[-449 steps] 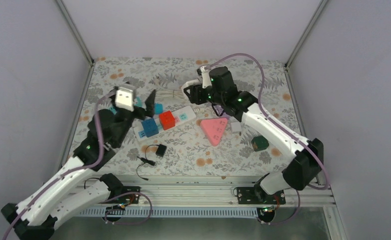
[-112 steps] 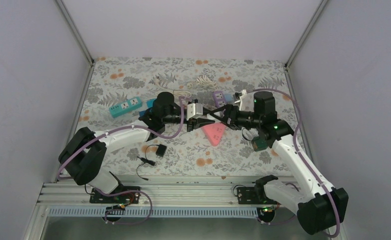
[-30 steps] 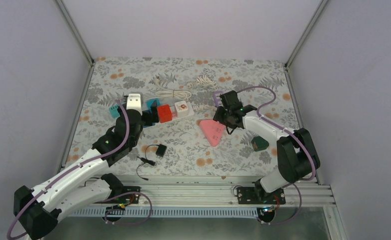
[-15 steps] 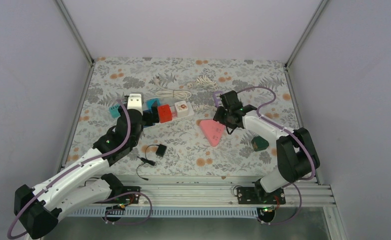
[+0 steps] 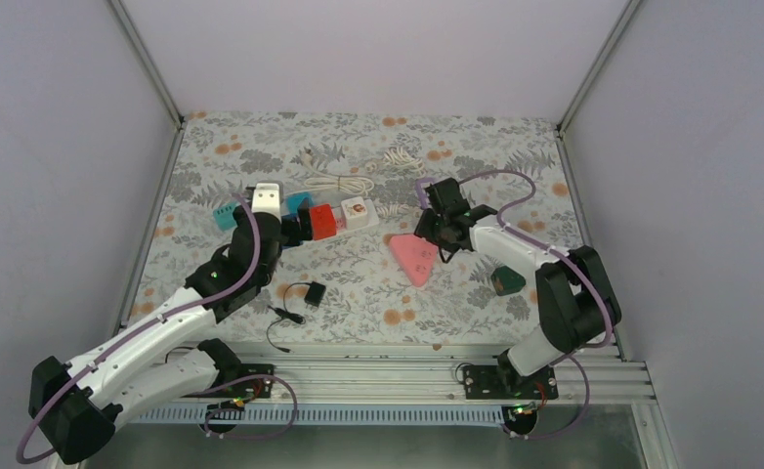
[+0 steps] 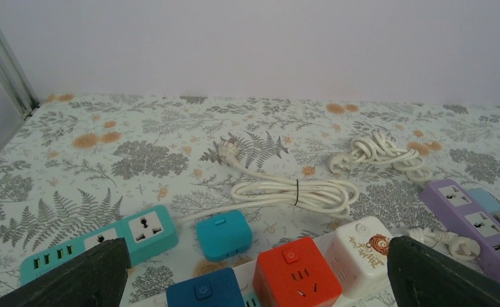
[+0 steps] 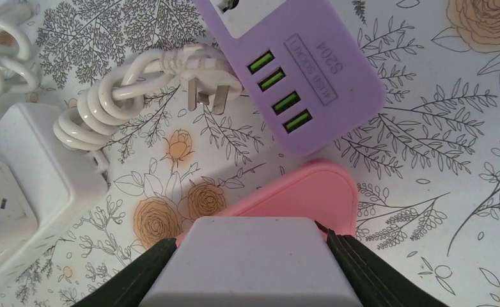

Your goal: Insert the plug

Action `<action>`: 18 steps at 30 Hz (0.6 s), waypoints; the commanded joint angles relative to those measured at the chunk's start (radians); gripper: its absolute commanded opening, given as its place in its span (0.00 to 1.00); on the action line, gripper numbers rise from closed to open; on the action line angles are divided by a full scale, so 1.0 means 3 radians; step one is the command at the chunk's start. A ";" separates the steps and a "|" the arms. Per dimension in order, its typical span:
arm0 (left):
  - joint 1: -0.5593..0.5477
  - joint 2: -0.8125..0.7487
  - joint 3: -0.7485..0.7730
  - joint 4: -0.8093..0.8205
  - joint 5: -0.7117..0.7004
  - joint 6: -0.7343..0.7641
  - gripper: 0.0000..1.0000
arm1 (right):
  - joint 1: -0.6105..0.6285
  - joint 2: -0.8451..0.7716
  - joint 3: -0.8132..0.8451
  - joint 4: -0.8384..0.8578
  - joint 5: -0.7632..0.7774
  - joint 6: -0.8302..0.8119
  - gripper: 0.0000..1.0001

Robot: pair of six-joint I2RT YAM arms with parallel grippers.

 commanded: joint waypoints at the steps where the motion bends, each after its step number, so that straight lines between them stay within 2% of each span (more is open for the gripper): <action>1: 0.0011 0.0014 0.0041 0.0018 -0.0033 0.0046 1.00 | 0.0115 0.0191 0.0078 -0.0123 0.0162 0.0087 0.39; 13: 0.0011 0.0043 0.0023 0.0012 -0.0089 0.0056 1.00 | 0.0275 0.0498 0.0035 -0.0326 0.0379 0.0227 0.38; 18: 0.0011 0.0036 0.0010 0.0007 -0.0095 0.0046 1.00 | 0.0328 0.0627 -0.0086 -0.0220 0.0353 0.0337 0.37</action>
